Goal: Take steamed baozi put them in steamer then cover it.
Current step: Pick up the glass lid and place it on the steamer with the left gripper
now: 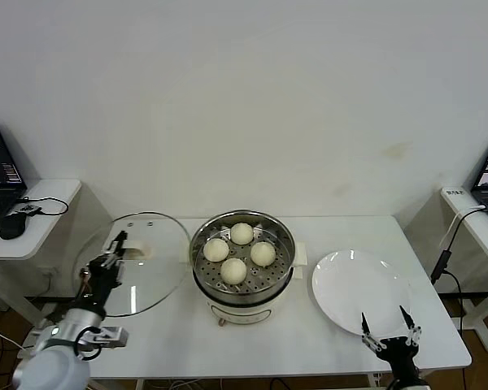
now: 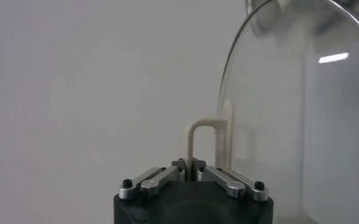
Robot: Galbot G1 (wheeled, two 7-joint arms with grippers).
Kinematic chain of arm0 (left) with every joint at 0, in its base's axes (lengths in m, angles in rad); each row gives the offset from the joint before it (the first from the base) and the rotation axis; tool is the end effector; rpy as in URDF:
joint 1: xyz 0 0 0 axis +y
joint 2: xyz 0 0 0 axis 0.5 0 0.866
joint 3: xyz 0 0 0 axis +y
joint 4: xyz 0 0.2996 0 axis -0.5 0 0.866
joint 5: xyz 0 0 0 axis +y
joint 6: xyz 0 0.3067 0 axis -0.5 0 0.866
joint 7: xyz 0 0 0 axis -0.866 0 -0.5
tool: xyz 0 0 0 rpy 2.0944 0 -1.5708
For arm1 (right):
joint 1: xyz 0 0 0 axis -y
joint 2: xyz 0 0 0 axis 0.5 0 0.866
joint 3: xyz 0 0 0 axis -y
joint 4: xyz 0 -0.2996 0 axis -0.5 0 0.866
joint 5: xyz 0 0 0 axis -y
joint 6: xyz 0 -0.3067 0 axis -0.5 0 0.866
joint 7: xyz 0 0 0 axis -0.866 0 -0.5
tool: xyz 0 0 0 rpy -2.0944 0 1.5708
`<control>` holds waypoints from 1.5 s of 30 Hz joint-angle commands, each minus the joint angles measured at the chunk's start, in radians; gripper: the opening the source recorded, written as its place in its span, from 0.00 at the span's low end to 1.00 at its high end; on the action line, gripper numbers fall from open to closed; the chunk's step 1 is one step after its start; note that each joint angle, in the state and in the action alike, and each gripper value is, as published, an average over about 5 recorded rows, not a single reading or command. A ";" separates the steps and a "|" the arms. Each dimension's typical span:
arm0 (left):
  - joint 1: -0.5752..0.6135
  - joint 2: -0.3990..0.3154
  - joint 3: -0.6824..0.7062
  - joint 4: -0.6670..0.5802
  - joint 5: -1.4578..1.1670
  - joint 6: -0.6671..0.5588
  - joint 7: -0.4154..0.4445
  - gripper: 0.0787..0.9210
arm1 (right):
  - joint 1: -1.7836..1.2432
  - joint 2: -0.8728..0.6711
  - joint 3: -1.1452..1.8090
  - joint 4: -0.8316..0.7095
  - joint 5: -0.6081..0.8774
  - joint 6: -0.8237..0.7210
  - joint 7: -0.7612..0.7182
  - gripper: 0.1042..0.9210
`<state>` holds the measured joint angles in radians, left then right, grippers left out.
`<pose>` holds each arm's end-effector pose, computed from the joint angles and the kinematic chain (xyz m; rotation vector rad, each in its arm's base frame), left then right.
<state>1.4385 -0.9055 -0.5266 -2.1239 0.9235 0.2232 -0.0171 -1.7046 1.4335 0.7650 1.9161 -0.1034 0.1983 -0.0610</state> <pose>0.1999 0.0861 -0.1998 0.0454 2.1922 2.0789 0.1091 -0.0951 -0.3173 -0.0548 -2.9806 0.5210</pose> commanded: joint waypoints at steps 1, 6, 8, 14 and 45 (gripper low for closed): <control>-0.244 0.059 0.355 -0.069 -0.042 0.209 0.083 0.06 | 0.027 0.069 -0.051 -0.032 -0.178 -0.011 0.065 0.88; -0.341 -0.016 0.439 -0.021 0.075 0.266 0.159 0.06 | 0.036 0.106 -0.077 -0.043 -0.266 -0.024 0.111 0.88; -0.375 -0.060 0.465 0.004 0.144 0.278 0.191 0.06 | 0.040 0.117 -0.084 -0.050 -0.296 -0.027 0.125 0.88; -0.475 -0.179 0.546 0.081 0.283 0.315 0.269 0.06 | 0.046 0.124 -0.091 -0.052 -0.321 -0.039 0.144 0.88; -0.552 -0.460 0.631 0.316 0.495 0.299 0.326 0.06 | 0.047 0.124 -0.100 -0.082 -0.339 -0.045 0.164 0.88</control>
<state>0.9051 -1.3092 0.0830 -1.8681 1.3797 0.5175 0.2984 -1.6582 1.5567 0.6682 1.8385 -0.4353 0.1544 0.0997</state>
